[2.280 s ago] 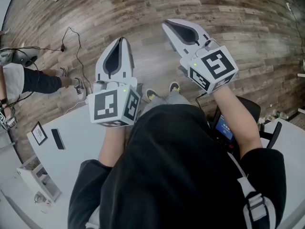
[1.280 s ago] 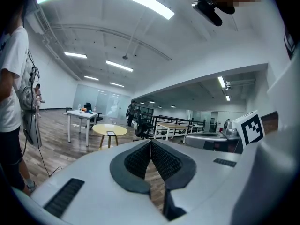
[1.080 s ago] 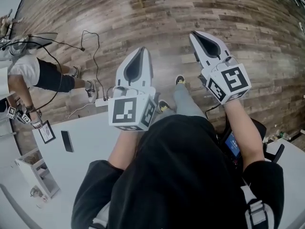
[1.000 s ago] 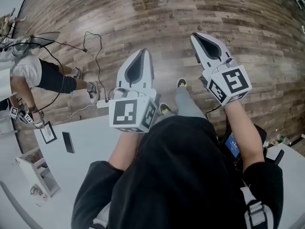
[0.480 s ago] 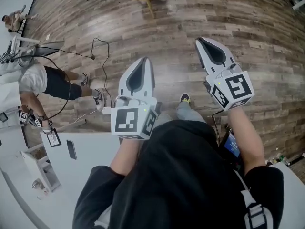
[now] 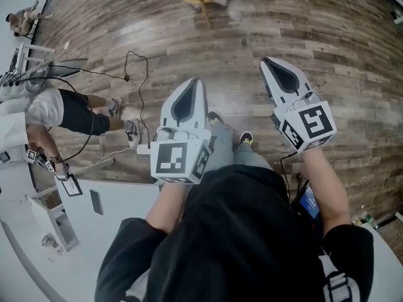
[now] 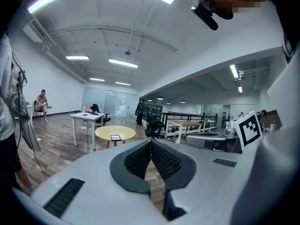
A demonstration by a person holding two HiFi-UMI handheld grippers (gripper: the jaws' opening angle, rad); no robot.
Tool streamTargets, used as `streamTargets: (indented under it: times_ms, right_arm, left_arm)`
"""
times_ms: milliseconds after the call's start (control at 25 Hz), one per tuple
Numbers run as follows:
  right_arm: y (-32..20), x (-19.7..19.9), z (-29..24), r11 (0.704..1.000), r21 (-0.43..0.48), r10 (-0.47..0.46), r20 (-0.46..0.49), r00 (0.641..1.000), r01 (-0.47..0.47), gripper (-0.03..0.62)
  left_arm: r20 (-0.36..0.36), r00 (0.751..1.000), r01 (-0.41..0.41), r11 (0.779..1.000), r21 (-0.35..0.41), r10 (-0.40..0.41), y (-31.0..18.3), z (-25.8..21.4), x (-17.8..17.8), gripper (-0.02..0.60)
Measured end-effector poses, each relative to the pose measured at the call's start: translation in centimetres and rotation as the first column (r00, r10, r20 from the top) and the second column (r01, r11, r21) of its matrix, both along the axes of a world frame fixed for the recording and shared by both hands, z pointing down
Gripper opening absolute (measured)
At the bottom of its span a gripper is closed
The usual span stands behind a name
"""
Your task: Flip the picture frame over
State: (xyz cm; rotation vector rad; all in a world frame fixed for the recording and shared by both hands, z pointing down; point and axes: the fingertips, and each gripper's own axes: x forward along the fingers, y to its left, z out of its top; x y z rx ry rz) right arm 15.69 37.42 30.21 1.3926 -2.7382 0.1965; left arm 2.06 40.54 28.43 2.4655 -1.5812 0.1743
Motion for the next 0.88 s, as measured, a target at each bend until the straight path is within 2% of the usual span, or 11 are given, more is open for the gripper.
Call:
streamTargets:
  times_ms: [240, 640, 880]
  right_arm:
    - [-4.7, -3.1, 0.8, 1.000, -0.016, -0.004, -0.023, 1.000, 0.004, 0.018]
    - [-14.5, -11.1, 0.4, 1.000, -0.005, -0.010, -0.060, 0.998, 0.010, 0.018]
    - [-17.8, -13.1, 0.5, 1.000, -0.020, 0.002, -0.084, 0.996, -0.004, 0.018]
  left_arm:
    - [-0.002, 1.000, -0.012, 1.000, -0.015, 0.012, -4.7, 1.1, -2.9, 0.023]
    - [-0.018, 0.999, 0.037, 0.999, 0.000, -0.037, -14.1, 1.7, -12.1, 0.023]
    - [-0.019, 0.999, 0.029, 1.000, -0.001, -0.029, -17.4, 1.9, -14.5, 0.023]
